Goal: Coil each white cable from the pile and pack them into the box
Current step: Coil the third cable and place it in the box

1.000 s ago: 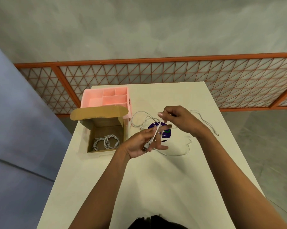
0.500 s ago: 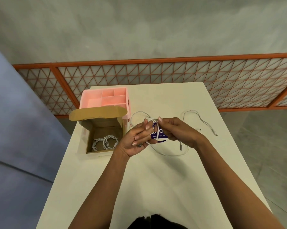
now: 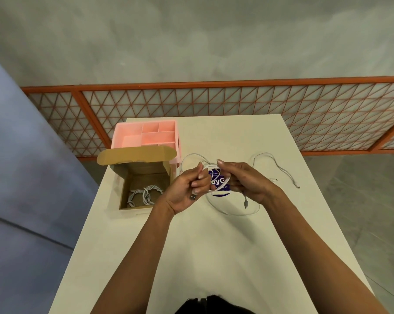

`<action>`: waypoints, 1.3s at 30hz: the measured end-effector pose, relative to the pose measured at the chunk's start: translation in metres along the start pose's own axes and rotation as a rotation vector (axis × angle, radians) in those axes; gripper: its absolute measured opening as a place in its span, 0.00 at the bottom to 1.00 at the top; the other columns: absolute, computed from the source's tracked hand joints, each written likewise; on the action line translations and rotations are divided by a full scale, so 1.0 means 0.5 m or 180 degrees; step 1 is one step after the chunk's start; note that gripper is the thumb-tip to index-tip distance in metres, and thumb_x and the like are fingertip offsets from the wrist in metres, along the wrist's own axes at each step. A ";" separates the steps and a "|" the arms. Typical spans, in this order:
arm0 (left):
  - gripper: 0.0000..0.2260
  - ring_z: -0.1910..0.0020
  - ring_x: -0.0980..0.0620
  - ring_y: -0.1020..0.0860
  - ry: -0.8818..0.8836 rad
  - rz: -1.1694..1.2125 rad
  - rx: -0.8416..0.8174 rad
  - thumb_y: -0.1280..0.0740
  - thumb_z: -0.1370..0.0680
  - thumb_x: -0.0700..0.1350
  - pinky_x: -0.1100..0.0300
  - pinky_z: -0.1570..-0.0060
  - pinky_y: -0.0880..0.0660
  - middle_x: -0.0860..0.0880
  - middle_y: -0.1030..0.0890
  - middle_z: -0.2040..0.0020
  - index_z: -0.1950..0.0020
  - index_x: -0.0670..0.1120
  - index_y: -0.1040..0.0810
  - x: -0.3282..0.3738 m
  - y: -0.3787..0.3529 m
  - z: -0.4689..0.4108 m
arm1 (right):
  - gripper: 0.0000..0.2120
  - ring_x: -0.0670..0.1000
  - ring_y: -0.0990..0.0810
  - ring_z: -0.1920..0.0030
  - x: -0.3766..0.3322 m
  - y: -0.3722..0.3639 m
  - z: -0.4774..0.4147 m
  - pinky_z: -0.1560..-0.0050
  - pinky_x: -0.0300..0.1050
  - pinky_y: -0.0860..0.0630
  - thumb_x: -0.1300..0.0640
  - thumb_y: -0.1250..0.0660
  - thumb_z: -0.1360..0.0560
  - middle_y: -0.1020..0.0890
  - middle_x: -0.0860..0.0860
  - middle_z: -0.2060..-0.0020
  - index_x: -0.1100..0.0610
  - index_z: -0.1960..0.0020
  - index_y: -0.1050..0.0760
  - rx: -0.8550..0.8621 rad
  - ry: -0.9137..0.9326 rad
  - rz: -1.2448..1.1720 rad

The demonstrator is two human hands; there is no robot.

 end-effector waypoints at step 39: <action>0.14 0.76 0.60 0.39 -0.0082 -0.1256 0.0764 0.47 0.16 0.50 0.64 0.66 0.35 0.56 0.38 0.73 0.61 0.47 0.36 -0.023 -0.019 -0.008 | 0.07 0.49 0.22 0.67 0.009 0.079 -0.023 0.63 0.35 0.21 0.66 0.35 0.24 0.21 0.58 0.64 0.68 0.49 0.21 0.1111 0.0148 -0.0363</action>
Point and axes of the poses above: each hand's wrist, its own z-axis away from the middle knuckle, its own y-axis out of the back of the hand, x = y × z, the point moved 8 cm from there along -z, towards the middle knuckle
